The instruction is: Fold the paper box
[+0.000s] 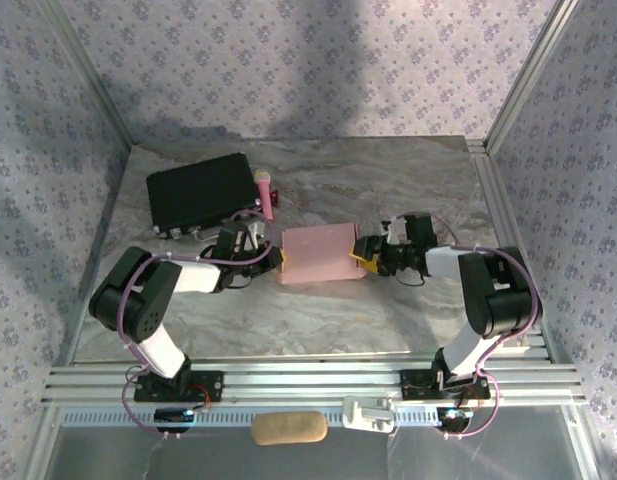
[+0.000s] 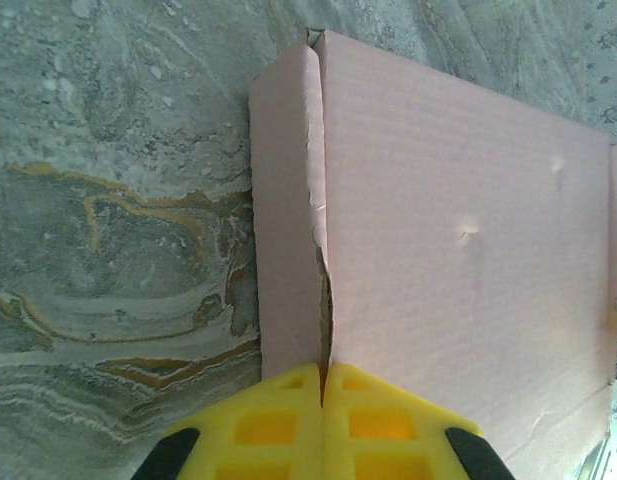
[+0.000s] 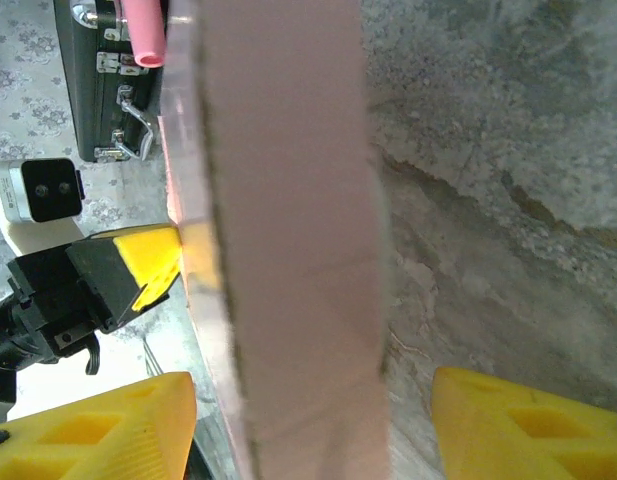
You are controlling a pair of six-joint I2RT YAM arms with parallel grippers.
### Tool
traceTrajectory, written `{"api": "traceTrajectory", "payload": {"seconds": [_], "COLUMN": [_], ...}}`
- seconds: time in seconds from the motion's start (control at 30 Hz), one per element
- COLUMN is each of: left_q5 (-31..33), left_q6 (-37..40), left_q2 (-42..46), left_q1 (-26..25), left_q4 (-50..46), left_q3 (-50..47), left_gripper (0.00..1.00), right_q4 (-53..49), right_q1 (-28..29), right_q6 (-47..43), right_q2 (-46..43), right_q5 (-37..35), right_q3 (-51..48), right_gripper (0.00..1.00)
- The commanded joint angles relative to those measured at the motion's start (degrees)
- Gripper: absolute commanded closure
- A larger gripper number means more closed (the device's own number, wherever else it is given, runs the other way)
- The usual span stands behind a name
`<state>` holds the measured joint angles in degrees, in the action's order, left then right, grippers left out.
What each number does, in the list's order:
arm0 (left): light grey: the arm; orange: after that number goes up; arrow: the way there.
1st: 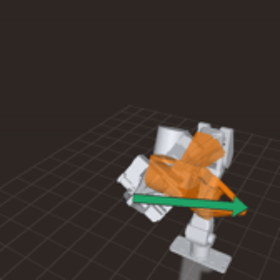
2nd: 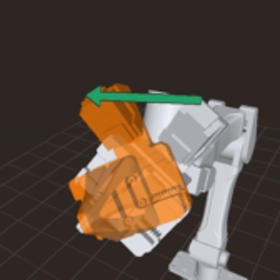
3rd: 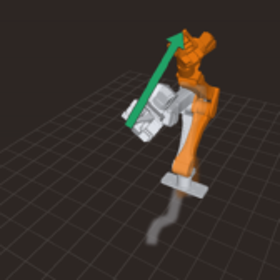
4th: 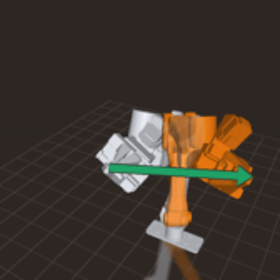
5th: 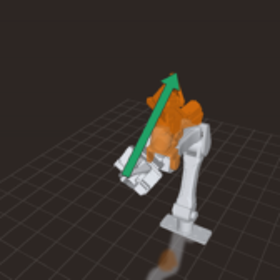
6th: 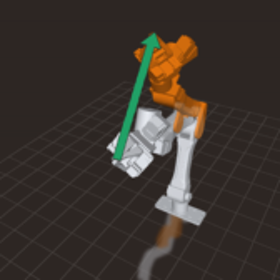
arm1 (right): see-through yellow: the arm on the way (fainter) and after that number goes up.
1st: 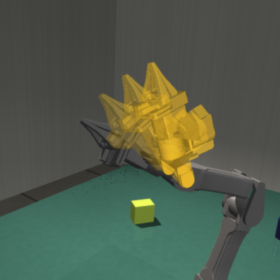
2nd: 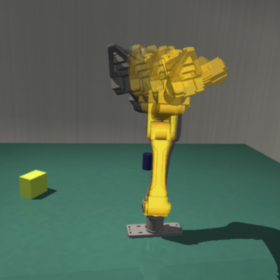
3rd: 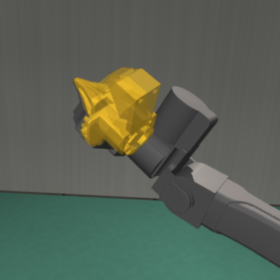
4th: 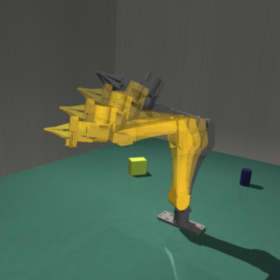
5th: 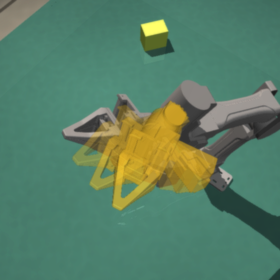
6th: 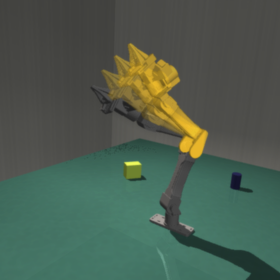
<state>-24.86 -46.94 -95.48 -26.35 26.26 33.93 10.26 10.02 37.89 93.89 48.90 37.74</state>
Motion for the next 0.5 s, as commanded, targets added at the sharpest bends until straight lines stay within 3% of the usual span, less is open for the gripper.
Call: {"api": "traceTrajectory", "payload": {"seconds": [0.0, 0.27, 0.47], "left_q5": [4.25, 4.21, 4.3], "left_q6": [1.25, 1.29, 1.02], "left_q2": [-3.51, -3.41, -2.49], "left_q1": [0.28, 0.27, 0.28], "left_q4": [-10.44, -10.81, -10.65], "left_q3": [-3.13, -2.75, -2.95], "left_gripper": [1.0, 1.0, 1.0], "right_q4": [-3.86, 3.85, 12.9], "right_q1": [-0.23, 2.43, 3.4], "right_q6": [-1.4, 1.57, 9.18], "right_q2": [-1.21, 2.68, 4.33], "right_q5": [1.38, 2.98, 3.74], "right_q3": [0.52, 0.36, -0.69], "right_gripper": [0.35, 0.36, 0.46]}}
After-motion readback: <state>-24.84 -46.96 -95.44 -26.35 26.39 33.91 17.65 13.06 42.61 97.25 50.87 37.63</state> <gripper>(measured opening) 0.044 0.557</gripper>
